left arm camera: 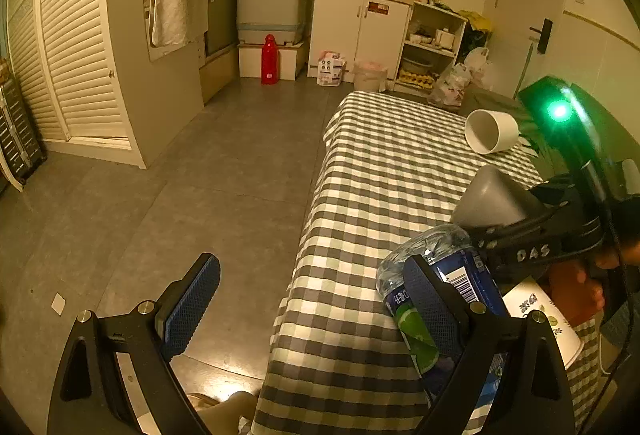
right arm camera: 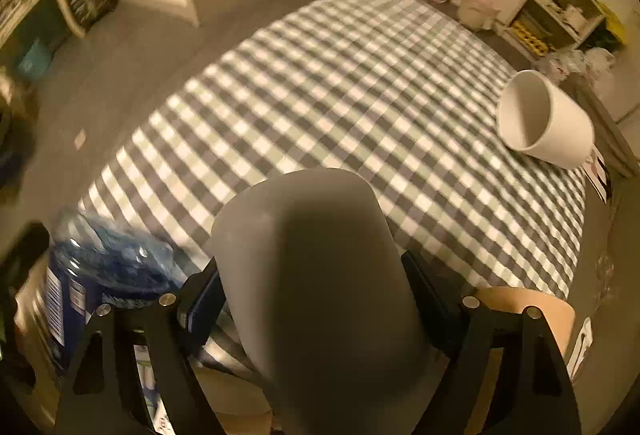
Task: Flip cup upside down
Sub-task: 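Lift the grey cup with the right gripper and rotate it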
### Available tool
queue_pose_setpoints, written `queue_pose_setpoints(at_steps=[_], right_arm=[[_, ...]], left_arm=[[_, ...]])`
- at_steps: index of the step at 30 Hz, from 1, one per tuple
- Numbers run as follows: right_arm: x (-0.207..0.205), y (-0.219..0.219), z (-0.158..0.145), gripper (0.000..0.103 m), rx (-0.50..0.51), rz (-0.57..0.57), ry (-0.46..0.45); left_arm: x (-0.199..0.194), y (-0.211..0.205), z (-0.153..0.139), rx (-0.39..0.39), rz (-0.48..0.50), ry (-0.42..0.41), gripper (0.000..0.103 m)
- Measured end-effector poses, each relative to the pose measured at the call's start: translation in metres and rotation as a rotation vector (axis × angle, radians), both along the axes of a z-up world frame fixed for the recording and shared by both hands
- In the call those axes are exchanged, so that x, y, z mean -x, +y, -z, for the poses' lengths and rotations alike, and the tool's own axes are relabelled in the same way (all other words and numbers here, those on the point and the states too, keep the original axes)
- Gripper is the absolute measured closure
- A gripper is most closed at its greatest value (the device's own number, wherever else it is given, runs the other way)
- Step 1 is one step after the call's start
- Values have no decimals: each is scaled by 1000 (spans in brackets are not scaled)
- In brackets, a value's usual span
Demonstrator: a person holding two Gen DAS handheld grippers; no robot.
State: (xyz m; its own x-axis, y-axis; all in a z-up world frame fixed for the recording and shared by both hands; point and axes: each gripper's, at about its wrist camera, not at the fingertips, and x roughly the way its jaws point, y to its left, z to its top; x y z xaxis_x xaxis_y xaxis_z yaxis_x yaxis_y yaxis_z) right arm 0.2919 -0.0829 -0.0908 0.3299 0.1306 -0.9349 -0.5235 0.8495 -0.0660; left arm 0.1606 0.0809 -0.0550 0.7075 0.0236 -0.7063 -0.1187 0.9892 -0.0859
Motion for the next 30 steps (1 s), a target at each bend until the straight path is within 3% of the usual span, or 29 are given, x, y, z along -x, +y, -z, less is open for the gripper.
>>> queue_pose_setpoints(at_steps=[9,17,22,30], right_arm=[[53,-22,-101,26,-80,210,-117],[139,-48,-148,28,-123,314,-164],[200,-56,-138,29,-142,339,-112],[245,-68,-62,30,-201,387,82]], left_arm=[[24,-7,-39,5,65,-65,7],[69,-16,-76,14,105,-149,7],[95,-27,-85,9,114,-166,7],[122,-49,-75,-24,136,-154,7]])
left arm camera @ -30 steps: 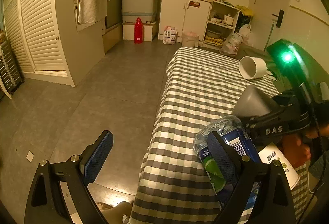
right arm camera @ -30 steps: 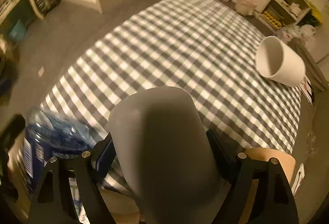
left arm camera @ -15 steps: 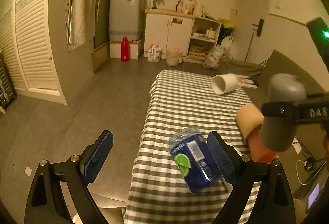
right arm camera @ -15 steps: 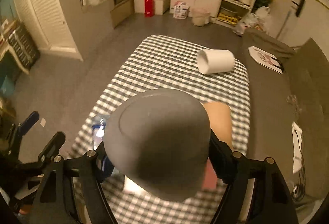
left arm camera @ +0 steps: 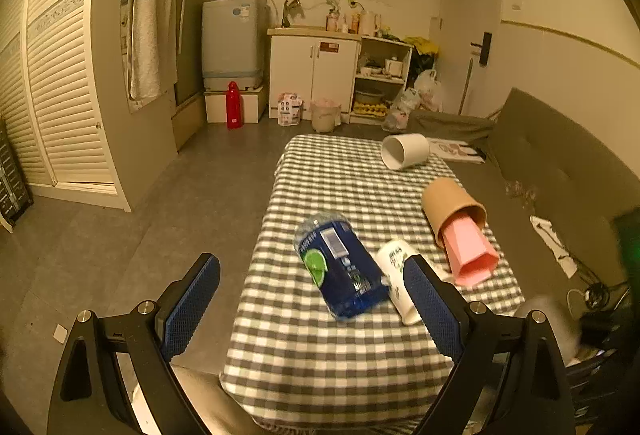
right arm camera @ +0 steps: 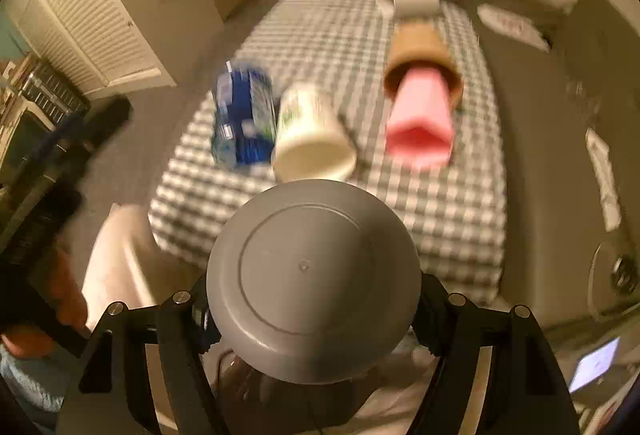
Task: Flip cup upside down
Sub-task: 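Lift the grey cup with the right gripper and rotate it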
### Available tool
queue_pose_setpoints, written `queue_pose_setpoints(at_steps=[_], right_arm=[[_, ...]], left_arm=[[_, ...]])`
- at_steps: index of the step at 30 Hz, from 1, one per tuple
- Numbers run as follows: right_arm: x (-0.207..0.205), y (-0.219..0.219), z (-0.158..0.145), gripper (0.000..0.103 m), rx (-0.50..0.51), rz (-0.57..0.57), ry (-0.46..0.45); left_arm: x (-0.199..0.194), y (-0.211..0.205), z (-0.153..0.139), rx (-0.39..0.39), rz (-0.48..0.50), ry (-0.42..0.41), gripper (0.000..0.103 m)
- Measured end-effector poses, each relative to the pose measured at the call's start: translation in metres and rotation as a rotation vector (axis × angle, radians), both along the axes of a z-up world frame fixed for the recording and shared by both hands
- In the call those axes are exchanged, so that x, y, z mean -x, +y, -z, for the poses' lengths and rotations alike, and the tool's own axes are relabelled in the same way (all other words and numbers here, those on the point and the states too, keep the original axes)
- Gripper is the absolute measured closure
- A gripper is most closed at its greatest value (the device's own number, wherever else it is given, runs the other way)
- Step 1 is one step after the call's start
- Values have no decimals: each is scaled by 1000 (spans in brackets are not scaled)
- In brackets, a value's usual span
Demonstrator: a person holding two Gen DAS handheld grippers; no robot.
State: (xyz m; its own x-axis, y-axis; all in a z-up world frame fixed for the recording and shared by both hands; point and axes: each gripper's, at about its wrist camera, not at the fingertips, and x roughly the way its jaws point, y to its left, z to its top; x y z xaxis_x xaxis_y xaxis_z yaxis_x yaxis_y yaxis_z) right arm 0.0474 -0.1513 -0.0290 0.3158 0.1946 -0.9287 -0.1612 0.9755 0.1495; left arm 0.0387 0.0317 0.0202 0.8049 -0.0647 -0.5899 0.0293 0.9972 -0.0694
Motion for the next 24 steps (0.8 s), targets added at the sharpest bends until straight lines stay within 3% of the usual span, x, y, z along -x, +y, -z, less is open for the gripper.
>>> queue_pose_setpoints(at_steps=[5,9,16,24], right_arm=[[-12,-7,36,32,-22,35,59],[-29,-16,42,32,-65,68,63],[-65,-20,58,32,-43,103,71],[-73,-35,66,28,-62,133,90]], left_arm=[[4,-5,11,-20,-5,26,7],[-1,-8,18,-39,-12,47,7],[-14,-15,34,-70,1,90,7],[-30,-18,52,-83,17,149,7]])
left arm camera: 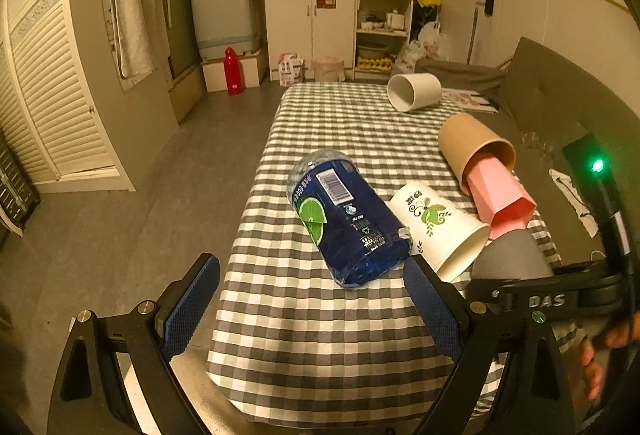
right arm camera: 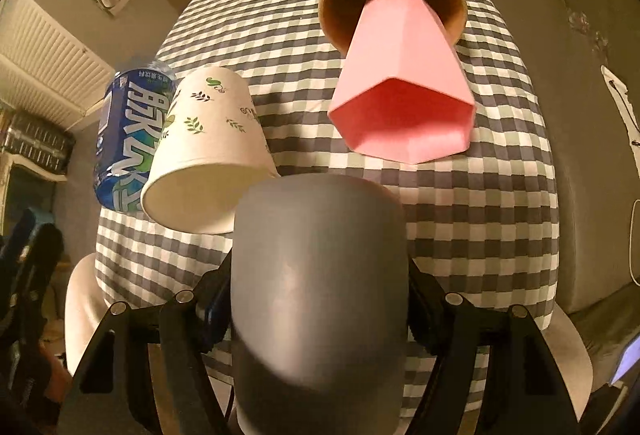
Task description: Flip cup upside down
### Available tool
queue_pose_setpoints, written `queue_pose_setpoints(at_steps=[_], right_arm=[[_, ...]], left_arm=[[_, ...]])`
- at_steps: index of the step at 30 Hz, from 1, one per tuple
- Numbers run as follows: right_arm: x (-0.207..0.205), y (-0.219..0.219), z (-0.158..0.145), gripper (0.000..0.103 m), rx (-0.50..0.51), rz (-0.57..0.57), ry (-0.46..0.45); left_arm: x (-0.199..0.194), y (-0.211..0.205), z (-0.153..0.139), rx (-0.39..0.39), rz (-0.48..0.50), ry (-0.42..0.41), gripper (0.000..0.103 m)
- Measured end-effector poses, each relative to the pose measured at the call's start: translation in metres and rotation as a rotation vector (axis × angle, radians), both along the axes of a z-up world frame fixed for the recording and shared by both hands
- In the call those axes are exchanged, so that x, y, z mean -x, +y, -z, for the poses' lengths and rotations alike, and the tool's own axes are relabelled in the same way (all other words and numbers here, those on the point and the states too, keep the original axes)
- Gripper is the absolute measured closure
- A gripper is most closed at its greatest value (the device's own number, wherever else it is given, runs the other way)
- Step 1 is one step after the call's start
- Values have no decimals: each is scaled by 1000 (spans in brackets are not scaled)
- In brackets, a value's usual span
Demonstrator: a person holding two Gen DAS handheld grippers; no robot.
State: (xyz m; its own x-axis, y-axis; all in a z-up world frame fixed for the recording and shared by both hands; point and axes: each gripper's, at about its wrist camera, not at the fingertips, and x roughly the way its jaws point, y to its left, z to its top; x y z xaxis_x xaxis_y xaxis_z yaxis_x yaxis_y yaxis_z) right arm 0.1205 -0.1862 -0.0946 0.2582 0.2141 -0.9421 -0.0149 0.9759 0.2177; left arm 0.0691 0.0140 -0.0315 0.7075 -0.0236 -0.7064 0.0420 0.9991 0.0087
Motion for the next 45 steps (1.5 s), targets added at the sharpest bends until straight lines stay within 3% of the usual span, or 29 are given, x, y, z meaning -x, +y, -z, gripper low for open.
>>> queue_pose_setpoints(at_steps=[9,17,22,27,40,45], right_arm=[[-1,-9,-59,16,90,5,-162],[10,-31,-87,16,223,15,-264],[10,-56,-86,16,236,28,-275],[11,-76,-78,16,240,14,-281],[12,-135,-46,16,114,79,-244],[16,-149,-36,16,97,113,-219]], left_arm=[[-14,-10,5,-15,22,51,7],[-22,-41,-10,3,76,33,7],[-32,-66,-12,29,71,64,7],[-39,-98,-9,-1,86,88,7],[-50,-156,8,-46,137,287,8],[-52,-166,10,-110,147,303,9]])
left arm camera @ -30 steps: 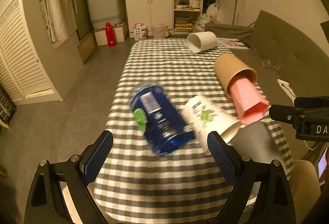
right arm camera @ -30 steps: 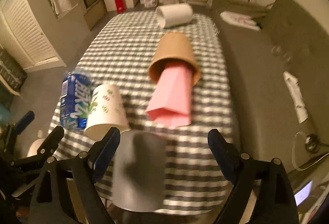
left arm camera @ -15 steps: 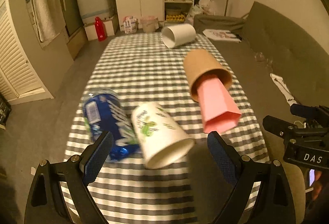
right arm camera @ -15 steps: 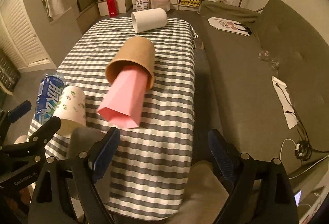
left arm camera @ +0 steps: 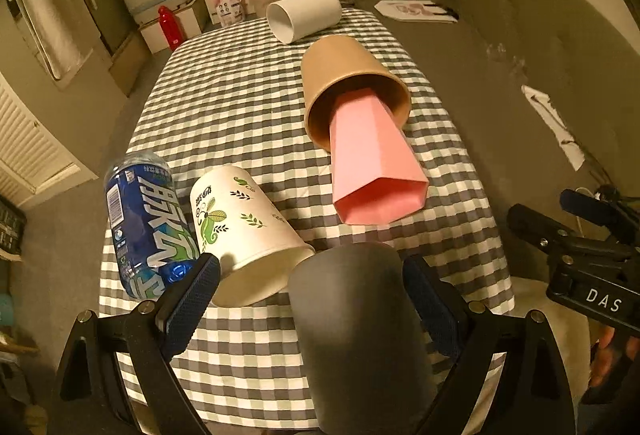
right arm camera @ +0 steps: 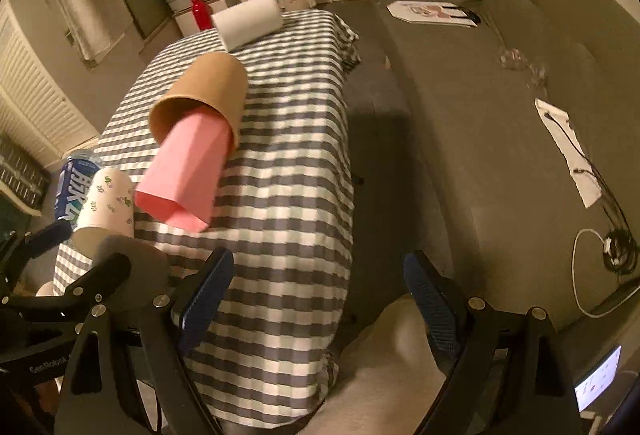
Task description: Flip cup upside down
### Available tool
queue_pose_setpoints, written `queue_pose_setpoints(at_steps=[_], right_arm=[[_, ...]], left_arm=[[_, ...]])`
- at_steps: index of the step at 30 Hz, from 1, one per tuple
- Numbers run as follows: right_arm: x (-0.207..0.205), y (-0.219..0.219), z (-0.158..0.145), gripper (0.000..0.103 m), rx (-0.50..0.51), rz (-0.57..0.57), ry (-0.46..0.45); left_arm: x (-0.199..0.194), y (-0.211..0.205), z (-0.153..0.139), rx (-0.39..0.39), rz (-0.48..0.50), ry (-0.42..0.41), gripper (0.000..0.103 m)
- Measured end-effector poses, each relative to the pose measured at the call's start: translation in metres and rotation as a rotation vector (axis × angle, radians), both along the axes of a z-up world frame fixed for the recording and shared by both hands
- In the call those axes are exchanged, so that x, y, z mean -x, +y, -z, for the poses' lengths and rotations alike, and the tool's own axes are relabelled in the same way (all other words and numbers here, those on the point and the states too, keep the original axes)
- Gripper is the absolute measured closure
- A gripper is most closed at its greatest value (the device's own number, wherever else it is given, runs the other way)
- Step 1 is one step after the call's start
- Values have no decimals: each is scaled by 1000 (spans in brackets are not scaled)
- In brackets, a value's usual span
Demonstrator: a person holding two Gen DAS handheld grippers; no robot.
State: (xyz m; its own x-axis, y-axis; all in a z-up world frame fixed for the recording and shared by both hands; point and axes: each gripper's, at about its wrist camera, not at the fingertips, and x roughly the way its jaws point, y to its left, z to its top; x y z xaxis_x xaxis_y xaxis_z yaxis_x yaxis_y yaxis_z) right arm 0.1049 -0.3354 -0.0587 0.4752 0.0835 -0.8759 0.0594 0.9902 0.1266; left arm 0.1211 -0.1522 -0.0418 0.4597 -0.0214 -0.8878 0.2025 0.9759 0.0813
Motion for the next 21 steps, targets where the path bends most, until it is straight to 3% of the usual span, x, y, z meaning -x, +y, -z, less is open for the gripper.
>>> queue_pose_setpoints(at_steps=[10,12,16,21], right_arm=[[6,-1,-2,16,-22,1,-11],[7,1,-1,16,-24,-1,-10],[9,3,1,16,-28,-3,-11],[10,3,2,16,-34,-1,-11]], left_arm=[[2,10,0,8,-28,141,9],[5,11,-2,20,-25,162,15],[7,7,-9,46,-6,169,17],[-2,-1,12,74,4,256,17]])
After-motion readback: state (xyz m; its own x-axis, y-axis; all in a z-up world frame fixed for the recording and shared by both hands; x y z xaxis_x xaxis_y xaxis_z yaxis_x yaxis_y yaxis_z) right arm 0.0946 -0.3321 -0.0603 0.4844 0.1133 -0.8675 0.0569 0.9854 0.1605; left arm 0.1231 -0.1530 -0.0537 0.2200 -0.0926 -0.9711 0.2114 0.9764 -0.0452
